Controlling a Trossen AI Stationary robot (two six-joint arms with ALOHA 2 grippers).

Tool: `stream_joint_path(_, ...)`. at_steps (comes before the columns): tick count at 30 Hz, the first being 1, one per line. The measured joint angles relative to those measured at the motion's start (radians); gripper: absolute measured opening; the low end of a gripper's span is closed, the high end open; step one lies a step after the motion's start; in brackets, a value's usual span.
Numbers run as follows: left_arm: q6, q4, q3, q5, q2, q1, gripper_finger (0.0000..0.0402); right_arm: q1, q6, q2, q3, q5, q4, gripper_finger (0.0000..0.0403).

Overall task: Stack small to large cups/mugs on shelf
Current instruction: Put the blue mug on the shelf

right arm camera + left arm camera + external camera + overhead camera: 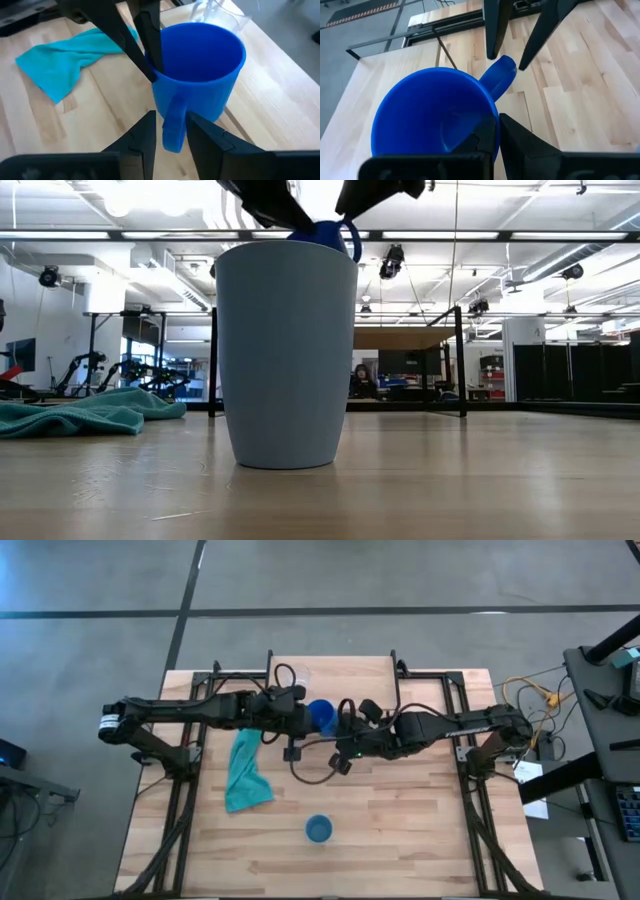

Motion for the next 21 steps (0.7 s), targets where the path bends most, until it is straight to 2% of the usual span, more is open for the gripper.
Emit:
stream_joint_path(6,0.000,-0.001,0.001,0.000,-0.004,0.000,0.0000,0.016,0.013,0.000,0.000,0.068,-0.019,0.0087)
stream_joint_path(13,0.000,-0.008,0.029,-0.002,-0.004,0.000,0.0000,0.016,0.016,0.000,-0.003,0.072,-0.015,0.0086)
stream_joint_path(21,0.000,0.001,0.052,0.001,-0.007,0.000,0.0000,0.016,0.016,0.002,-0.005,0.034,-0.027,0.0105)
